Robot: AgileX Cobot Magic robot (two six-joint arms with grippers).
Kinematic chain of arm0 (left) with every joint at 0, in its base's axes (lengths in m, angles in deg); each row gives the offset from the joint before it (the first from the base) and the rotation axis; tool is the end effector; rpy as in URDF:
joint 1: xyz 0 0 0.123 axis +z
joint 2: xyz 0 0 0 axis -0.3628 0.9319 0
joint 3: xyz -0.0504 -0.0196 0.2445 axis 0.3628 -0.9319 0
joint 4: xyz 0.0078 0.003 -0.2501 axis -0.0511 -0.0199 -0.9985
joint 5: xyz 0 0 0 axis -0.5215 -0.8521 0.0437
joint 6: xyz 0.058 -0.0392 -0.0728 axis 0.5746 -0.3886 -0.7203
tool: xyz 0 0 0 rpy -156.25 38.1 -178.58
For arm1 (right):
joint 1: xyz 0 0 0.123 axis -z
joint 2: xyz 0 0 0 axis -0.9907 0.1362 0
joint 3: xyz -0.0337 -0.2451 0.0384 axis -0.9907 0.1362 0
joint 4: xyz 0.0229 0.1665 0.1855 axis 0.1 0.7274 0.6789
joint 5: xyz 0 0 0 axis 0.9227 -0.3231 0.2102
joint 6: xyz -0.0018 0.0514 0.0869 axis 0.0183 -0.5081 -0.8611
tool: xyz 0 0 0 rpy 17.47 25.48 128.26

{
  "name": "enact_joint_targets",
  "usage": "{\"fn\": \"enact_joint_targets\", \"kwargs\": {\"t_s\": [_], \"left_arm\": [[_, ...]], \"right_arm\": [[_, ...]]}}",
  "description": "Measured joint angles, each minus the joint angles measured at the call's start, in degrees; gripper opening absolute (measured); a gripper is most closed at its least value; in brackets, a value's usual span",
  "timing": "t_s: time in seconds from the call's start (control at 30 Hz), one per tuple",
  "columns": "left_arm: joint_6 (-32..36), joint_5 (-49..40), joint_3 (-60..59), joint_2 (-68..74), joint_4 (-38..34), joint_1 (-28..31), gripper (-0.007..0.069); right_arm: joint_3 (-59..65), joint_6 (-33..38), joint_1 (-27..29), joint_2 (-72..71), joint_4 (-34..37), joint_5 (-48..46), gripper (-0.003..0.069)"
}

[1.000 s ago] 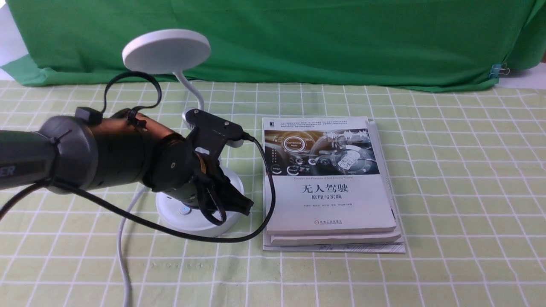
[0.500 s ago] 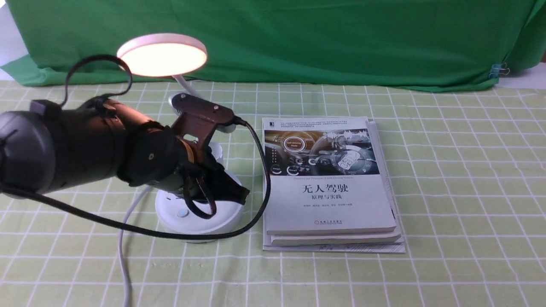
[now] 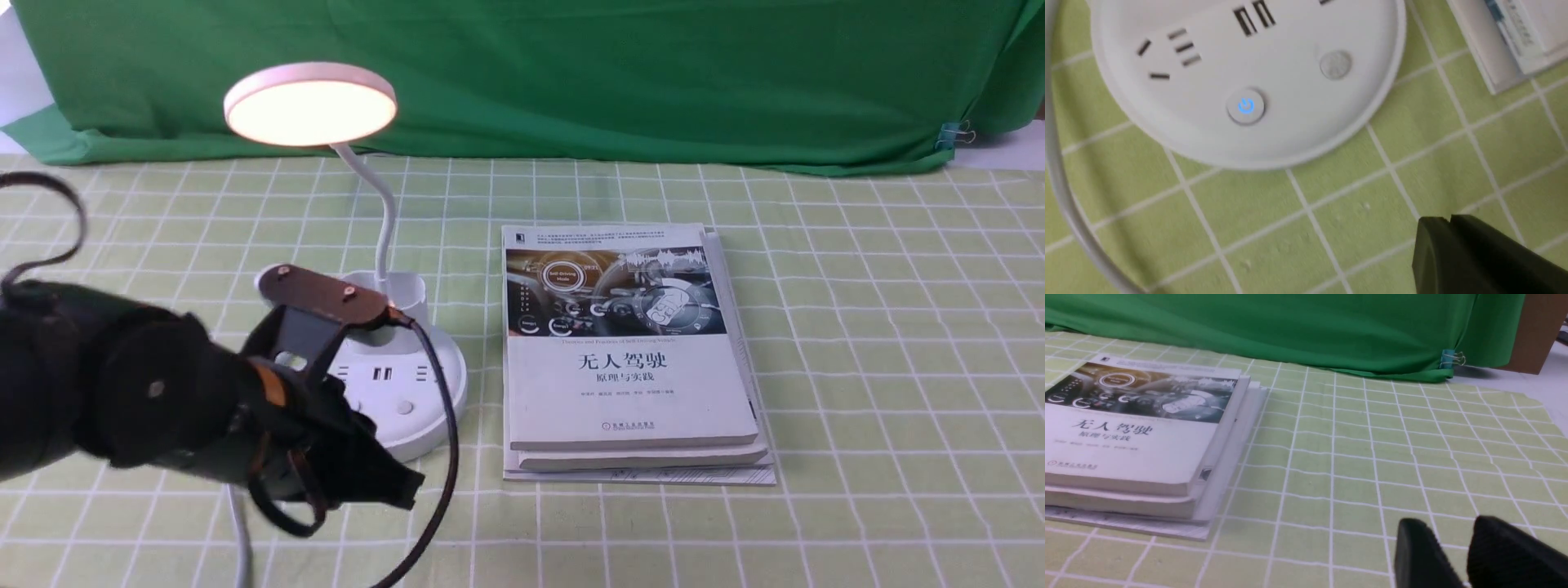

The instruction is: Turn on the table lamp on the green coffee tablecloth with your hand.

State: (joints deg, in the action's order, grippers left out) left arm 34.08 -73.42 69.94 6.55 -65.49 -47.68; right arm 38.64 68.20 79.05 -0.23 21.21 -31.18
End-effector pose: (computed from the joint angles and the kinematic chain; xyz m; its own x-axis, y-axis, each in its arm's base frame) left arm 0.2251 -0.1233 0.1834 -0.7564 0.3603 -0.5459 0.4821 0.8711 -0.0930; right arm 0.0988 0.0073 0.1854 -0.1466 -0.1319 -0.9804 -0.0916 0.9886 -0.1193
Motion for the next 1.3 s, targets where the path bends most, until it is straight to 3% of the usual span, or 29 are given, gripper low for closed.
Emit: {"fn": "enact_joint_targets", "kwargs": {"t_s": [0.27,0.57,1.3], "left_arm": [[0.11,6.54,-12.29,-30.32,-0.05,0.00,0.0011],[0.11,9.78,-21.09,-54.81,8.91,0.00,0.0017],[0.07,13.25,-25.71,-58.95,8.47,0.56,0.0019]], "right_arm": [[0.00,0.00,0.00,0.00,0.00,0.00,0.0242],[0.00,0.00,0.00,0.00,0.00,0.00,0.0242],[0.00,0.00,0.00,0.00,0.00,0.00,0.0242]]}}
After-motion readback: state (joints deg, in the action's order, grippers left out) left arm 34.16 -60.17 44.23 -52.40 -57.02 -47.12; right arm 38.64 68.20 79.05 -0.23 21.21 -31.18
